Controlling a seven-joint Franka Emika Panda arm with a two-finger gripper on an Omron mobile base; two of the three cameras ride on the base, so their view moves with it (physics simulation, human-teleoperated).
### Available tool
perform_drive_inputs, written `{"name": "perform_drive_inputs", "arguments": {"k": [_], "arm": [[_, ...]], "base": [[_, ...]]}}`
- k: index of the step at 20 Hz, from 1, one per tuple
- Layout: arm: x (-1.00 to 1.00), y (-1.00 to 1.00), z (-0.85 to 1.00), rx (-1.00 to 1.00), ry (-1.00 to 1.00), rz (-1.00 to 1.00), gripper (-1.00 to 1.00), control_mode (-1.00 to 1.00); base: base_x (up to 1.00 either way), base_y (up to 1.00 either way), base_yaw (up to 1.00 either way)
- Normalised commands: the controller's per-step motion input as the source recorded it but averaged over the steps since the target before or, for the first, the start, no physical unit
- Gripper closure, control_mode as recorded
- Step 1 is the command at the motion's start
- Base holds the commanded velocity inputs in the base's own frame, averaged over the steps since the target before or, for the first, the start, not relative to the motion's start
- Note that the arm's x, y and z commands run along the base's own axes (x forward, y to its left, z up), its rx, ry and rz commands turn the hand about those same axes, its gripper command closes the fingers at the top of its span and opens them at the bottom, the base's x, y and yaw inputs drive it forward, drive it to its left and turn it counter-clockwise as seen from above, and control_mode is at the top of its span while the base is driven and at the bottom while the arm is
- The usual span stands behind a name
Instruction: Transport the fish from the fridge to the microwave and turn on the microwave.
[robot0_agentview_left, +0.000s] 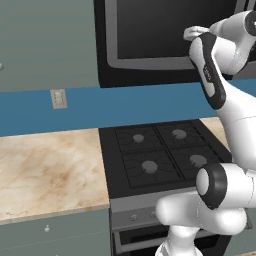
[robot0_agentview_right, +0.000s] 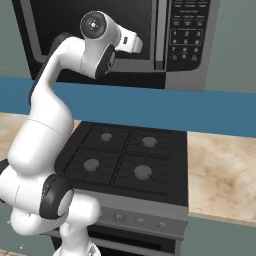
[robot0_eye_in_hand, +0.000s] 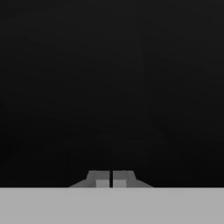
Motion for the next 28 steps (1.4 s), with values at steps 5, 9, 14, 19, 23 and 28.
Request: {"name": "perform_drive_inputs", "arguments": {"k": [5, 9, 14, 19, 23, 28], "arm": [[0.65, -0.01, -0.24, 0.01, 0.0, 0.11, 1.0, -1.0], [0.76, 0.0, -0.33, 0.0, 0.0, 0.09, 1.0, -1.0], [0.86, 0.0, -0.46, 0.0, 0.0, 0.04, 1.0, -1.0], [0.8, 0.0, -0.45, 0.0, -0.01, 0.02, 1.0, -1.0], [0.24, 0.0, -0.13, 0.0, -0.06, 0.0, 1.0, -1.0], [0.0, -0.03, 0.0, 0.0, -0.03, 0.0, 1.0, -1.0]], "base": [[0.0, 0.0, 0.0], [0.0, 0.0, 0.0], [0.0, 0.0, 0.0], [0.0, 0.0, 0.0], [0.0, 0.0, 0.0], [0.0, 0.0, 0.0]]}}
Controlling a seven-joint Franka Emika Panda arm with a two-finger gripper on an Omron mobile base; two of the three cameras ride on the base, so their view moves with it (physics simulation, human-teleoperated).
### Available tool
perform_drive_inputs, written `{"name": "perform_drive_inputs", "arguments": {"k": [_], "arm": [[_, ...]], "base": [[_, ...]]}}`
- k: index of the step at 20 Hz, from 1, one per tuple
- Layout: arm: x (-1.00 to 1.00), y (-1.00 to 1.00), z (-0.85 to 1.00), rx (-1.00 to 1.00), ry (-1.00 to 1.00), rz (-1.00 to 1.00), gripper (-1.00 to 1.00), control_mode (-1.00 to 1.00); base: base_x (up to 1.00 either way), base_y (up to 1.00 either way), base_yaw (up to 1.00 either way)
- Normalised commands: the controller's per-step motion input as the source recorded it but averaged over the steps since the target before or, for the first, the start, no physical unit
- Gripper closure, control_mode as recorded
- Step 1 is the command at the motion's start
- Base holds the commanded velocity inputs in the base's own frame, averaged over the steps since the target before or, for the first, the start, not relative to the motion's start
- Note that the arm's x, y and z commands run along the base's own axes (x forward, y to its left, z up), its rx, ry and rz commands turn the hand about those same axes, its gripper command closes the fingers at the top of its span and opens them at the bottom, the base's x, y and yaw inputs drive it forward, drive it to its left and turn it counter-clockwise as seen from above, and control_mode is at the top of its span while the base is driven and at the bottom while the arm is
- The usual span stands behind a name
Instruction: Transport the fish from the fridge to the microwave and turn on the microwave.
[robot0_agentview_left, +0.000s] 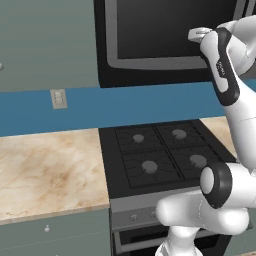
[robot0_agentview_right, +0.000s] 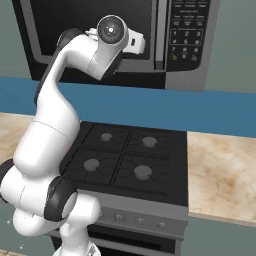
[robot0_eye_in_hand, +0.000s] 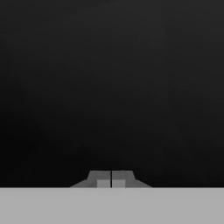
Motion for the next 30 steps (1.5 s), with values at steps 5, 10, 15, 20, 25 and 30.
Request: {"name": "perform_drive_inputs", "arguments": {"k": [5, 10, 15, 20, 25, 30], "arm": [[-0.28, -0.13, 0.0, 0.0, 0.0, 0.0, 1.0, -1.0], [-0.49, -0.22, 0.03, 0.0, 0.0, 0.0, 1.0, -1.0], [-0.49, -0.22, 0.01, 0.02, 0.0, 0.0, 1.0, -1.0], [-0.05, -0.36, 0.11, 0.15, 0.05, -0.03, 1.0, -1.0], [0.0, -0.27, 0.06, 0.18, 0.07, -0.01, 1.0, -1.0], [-0.03, -0.31, 0.0, 0.17, 0.01, 0.0, 1.0, -1.0]], "base": [[0.0, 0.0, 0.0], [0.0, 0.0, 0.0], [0.0, 0.0, 0.0], [0.0, 0.0, 0.0], [0.0, 0.0, 0.0], [0.0, 0.0, 0.0]]}}
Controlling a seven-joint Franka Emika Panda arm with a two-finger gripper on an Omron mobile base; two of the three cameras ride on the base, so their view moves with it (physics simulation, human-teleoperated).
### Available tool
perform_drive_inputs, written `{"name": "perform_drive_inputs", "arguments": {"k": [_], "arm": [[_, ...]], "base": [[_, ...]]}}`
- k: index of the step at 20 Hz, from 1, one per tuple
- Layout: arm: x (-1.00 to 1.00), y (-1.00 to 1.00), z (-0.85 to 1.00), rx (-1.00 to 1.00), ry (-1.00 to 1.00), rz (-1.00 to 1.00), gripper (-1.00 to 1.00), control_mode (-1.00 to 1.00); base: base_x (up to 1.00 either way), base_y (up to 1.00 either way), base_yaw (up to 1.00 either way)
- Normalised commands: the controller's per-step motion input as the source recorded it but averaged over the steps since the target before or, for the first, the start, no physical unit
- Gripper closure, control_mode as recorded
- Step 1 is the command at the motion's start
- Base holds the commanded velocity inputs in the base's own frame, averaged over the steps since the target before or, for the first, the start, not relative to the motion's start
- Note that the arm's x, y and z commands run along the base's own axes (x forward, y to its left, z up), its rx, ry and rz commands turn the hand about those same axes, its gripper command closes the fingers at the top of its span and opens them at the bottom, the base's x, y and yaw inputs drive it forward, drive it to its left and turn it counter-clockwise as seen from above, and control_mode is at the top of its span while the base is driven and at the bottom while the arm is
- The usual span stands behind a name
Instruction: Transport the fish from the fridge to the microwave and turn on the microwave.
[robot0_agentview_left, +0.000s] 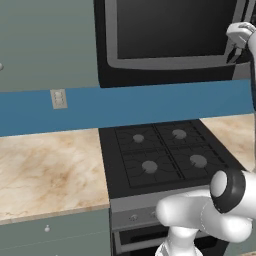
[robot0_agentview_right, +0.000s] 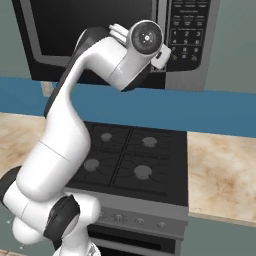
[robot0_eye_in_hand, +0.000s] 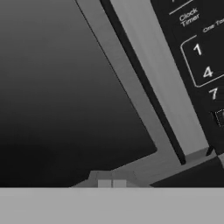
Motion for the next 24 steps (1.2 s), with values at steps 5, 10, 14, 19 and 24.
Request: {"name": "perform_drive_inputs", "arguments": {"k": [5, 10, 14, 19, 24], "arm": [[-0.06, -0.36, 0.0, 0.2, 0.0, 0.0, 1.0, -1.0], [0.0, -0.41, 0.0, 0.24, 0.0, 0.0, 1.0, -1.0], [0.0, -0.36, 0.0, 0.22, 0.0, 0.0, 1.0, -1.0], [-0.02, -0.23, 0.0, 0.13, 0.0, 0.0, 1.0, -1.0], [-0.01, -0.07, -0.11, 0.01, 0.0, -0.03, 1.0, -1.0]], "base": [[0.0, 0.0, 0.0], [0.0, 0.0, 0.0], [0.0, 0.0, 0.0], [0.0, 0.0, 0.0], [0.0, 0.0, 0.0]]}}
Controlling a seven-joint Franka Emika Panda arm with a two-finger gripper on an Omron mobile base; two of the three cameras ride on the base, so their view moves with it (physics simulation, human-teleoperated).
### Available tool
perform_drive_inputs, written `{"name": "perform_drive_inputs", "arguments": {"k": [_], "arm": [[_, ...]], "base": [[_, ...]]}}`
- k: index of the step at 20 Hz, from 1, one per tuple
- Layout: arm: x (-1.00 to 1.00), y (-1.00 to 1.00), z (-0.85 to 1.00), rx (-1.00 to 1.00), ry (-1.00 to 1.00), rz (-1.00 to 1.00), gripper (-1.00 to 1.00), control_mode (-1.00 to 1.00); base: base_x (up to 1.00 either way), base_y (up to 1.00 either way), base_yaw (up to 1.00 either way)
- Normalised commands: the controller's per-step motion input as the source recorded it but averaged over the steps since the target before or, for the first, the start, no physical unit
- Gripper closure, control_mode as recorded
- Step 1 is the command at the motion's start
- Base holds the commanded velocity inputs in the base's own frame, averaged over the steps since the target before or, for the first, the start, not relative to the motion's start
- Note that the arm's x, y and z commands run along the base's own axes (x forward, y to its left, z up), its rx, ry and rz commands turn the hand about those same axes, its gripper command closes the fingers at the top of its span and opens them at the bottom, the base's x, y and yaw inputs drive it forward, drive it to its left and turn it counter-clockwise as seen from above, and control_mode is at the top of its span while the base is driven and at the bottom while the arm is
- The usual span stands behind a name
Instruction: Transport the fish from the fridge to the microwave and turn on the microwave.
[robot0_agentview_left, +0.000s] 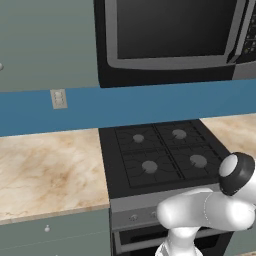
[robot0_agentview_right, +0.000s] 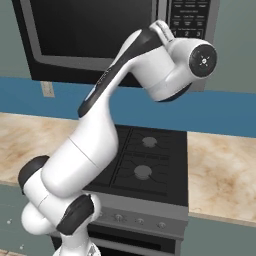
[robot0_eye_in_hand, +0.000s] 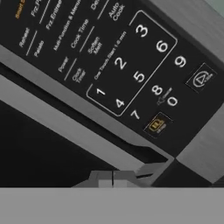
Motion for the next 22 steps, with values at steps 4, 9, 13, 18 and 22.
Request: {"name": "perform_drive_inputs", "arguments": {"k": [4, 9, 13, 18, 22], "arm": [[-0.02, -0.1, -0.14, 0.02, 0.0, -0.03, 1.0, -1.0], [-0.04, -0.15, -0.08, 0.08, -0.01, -0.02, 1.0, -1.0], [-0.01, -0.13, -0.08, 0.1, -0.01, -0.02, 1.0, -1.0], [0.0, -0.14, -0.08, 0.1, 0.0, -0.03, 1.0, -1.0], [0.0, -0.14, -0.12, 0.08, -0.01, -0.03, 1.0, -1.0]], "base": [[0.0, 0.0, 0.0], [0.0, 0.0, 0.0], [0.0, 0.0, 0.0], [0.0, 0.0, 0.0], [0.0, 0.0, 0.0]]}}
